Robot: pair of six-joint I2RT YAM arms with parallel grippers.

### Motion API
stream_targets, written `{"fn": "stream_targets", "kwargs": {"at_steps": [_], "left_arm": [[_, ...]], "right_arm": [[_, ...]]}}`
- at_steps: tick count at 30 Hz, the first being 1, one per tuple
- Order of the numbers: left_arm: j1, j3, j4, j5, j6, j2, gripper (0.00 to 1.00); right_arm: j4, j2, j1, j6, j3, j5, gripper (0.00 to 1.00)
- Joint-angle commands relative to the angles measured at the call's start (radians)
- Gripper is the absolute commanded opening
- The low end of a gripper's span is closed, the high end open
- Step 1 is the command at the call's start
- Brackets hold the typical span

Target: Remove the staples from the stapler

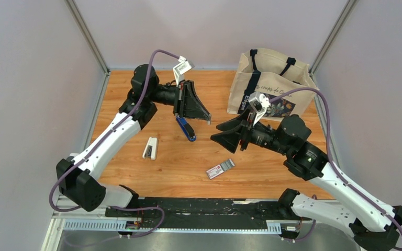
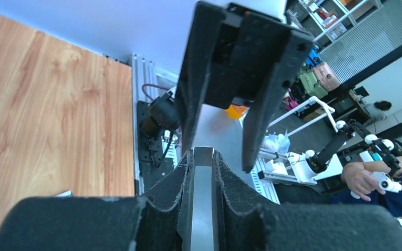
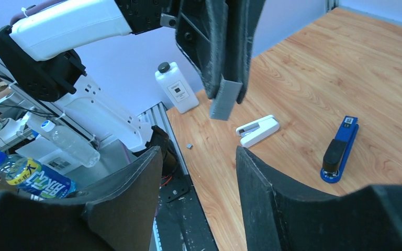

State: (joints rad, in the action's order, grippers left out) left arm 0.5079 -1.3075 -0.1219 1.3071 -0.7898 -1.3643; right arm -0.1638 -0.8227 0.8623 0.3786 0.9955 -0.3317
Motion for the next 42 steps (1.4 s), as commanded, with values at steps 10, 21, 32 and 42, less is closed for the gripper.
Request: {"fn": "stream_targets", "kwargs": {"at_steps": [10,21,32,42], "left_arm": [[-0.005,0.025,-0.154,0.057,-0.088,0.065,0.12],[-0.003,-0.007,-0.006,0.050,0.032,0.065,0.12],[-0.003,-0.026,0.057,0.049,0.089,0.064,0.12],[-0.005,-0.049,0.065,0.046,0.090,0.057,0.12]], "right_arm": [[0.148,-0.049,-0.016,0.086,0.028,-0.020,0.56],[0.224,-0.084,-0.026,0.131,0.028,-0.041,0.48],[0.248,-0.108,-0.029,0.151,0.014,-0.055,0.39],[0.264,-0.081,-0.029,0.171,-0.052,-0.044,0.42]]}}
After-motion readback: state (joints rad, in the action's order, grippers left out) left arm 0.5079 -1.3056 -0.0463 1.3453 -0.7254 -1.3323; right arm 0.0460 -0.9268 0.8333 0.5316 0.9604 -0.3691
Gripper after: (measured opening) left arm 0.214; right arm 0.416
